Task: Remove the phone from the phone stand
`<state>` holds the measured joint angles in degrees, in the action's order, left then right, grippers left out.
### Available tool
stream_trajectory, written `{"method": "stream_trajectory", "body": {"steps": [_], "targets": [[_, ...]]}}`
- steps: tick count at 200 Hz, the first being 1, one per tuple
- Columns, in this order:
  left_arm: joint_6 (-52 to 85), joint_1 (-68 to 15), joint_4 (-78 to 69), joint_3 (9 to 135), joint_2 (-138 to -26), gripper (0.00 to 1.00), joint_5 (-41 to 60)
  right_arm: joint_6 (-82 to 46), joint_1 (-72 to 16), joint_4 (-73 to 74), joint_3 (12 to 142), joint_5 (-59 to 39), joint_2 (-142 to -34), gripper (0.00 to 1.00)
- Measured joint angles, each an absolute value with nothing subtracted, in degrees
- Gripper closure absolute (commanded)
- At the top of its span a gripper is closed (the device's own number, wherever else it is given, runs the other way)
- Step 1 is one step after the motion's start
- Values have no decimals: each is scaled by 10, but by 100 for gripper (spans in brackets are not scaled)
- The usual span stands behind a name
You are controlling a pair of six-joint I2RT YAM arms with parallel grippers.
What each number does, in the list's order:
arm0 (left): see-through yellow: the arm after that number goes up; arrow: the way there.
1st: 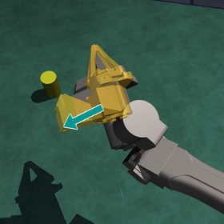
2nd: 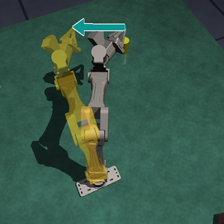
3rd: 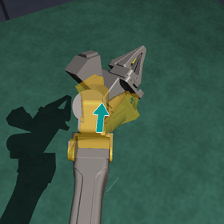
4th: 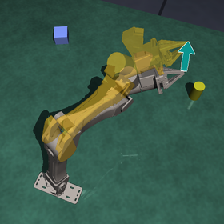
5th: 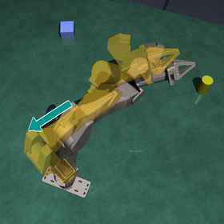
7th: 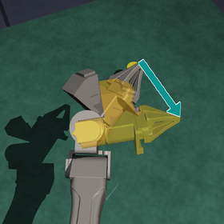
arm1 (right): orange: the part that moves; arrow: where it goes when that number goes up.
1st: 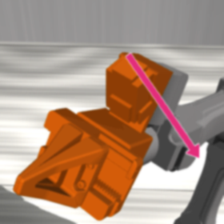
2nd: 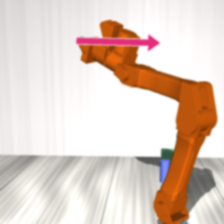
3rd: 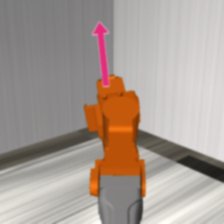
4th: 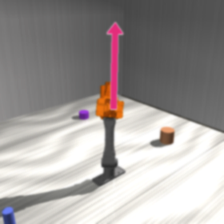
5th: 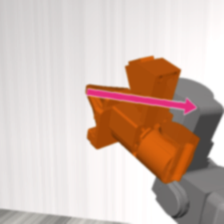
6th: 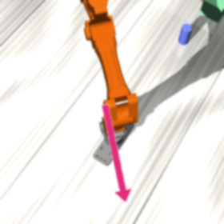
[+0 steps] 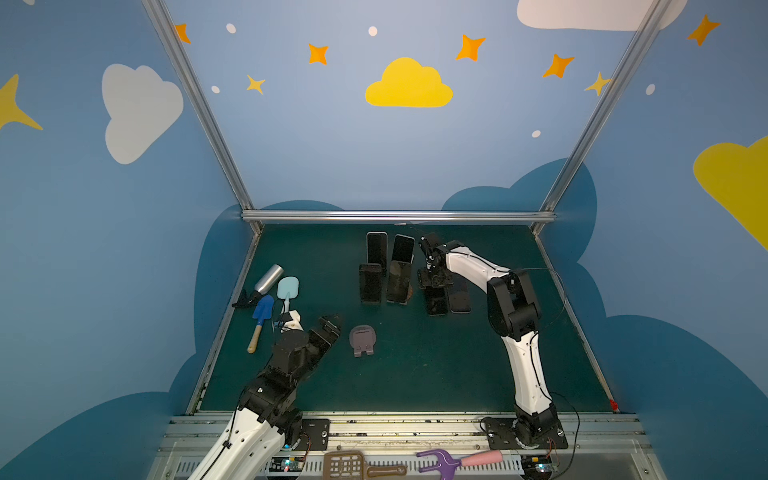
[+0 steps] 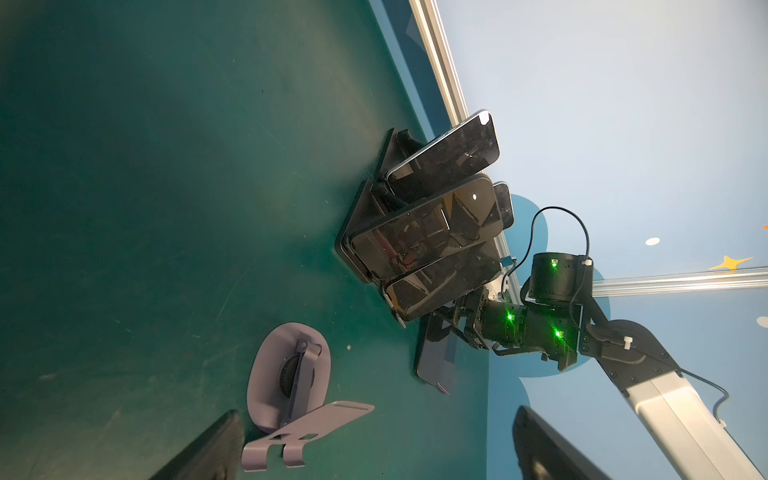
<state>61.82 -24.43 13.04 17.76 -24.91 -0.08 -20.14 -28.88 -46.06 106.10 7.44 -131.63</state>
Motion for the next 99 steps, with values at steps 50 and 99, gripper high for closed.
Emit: {"method": "stream_trajectory", "body": {"steps": [50,99], "targets": [[618,-244,136,178,-234,0,-1,-205,-291,-472,1070,82,-1321,29],[618,-244,140,178,-231,0,-1,-213,-297,-498,1095,98,-1333,25]]}}
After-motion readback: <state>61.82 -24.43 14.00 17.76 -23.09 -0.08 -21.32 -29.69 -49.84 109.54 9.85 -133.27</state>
